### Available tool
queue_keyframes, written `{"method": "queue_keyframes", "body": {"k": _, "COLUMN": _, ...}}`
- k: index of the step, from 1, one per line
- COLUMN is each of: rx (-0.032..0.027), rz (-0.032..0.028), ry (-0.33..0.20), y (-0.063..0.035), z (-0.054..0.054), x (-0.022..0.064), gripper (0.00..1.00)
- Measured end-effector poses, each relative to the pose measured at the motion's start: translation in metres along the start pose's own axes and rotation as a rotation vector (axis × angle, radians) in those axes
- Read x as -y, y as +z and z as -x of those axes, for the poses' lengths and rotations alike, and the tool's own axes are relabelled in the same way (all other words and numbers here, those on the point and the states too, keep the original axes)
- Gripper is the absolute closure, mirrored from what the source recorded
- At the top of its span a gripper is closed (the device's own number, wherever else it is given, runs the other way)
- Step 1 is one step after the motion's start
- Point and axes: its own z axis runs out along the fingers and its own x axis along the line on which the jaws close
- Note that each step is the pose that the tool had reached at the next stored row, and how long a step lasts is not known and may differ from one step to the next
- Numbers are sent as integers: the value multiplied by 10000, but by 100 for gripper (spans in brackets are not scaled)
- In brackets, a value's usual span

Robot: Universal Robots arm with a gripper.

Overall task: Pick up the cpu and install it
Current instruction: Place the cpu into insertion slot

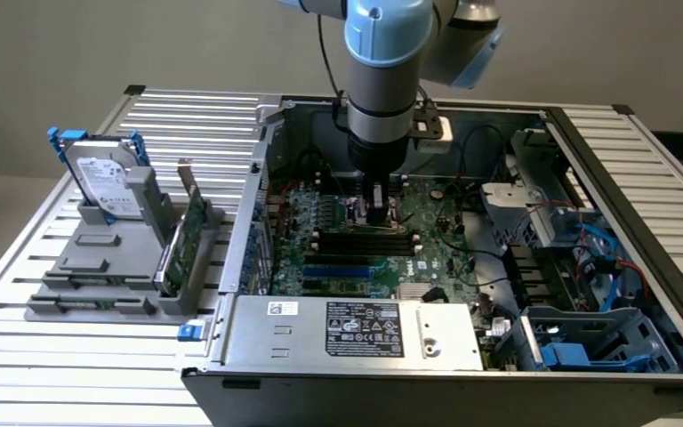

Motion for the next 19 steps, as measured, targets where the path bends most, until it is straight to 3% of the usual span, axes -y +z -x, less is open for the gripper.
{"method": "queue_keyframes", "body": {"k": 6, "rx": 62, "rz": -59, "ry": 24, "y": 1, "z": 1, "x": 0, "gripper": 45}}
{"method": "queue_keyframes", "body": {"k": 9, "rx": 64, "rz": -60, "ry": 30, "y": 3, "z": 0, "x": 0, "gripper": 45}}
{"method": "queue_keyframes", "body": {"k": 14, "rx": 63, "rz": -5, "ry": 36, "y": 25, "z": 5, "x": 2, "gripper": 45}}
{"method": "queue_keyframes", "body": {"k": 19, "rx": 80, "rz": 4, "ry": 34, "y": 27, "z": 5, "x": 2, "gripper": 45}}
